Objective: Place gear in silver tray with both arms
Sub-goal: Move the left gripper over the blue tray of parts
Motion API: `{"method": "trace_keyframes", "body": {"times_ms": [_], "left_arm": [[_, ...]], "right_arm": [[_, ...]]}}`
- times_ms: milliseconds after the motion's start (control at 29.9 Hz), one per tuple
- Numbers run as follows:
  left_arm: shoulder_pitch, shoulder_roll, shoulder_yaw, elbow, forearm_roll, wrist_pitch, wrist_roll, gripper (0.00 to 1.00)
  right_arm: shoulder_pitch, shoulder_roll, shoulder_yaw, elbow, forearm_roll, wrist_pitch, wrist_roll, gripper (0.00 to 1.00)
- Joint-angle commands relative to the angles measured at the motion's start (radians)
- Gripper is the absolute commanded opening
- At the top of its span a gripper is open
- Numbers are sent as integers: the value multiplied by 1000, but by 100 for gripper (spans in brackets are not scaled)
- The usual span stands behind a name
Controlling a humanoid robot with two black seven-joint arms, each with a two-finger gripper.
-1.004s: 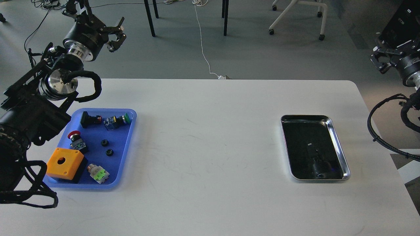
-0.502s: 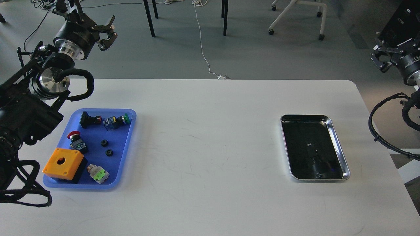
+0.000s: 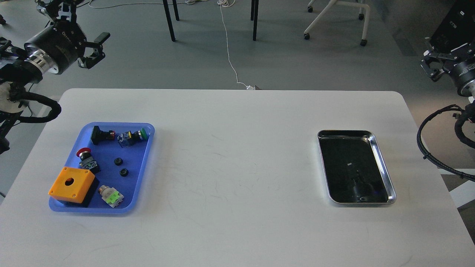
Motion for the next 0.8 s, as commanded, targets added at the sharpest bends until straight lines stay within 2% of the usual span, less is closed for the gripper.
{"method": "trace_keyframes", "body": {"times_ms": [0,134,268,435,602,770], "left_arm": [[4,120,18,-137,137,1,-4,98],[6,204,43,-270,185,1,12,98],[-2,269,94,-359,303,1,5,98],[-5,282,81,-402,639,1,-4,96],[-10,279,81,-418,861,1,-7,96],[-4,252,89,-450,1093,1,-8,96]], "right_arm": [[-4,-2,0,0,0,0,0,100],[-10,-6,-2,2,0,0,0,100],[-18,-14,-8,5,0,0,0,100],[-30,-23,-2,2,0,0,-2,100],[-48,-12,6,-3,5,0,2,100],[-79,4,8,-3,5,0,26,100]]}}
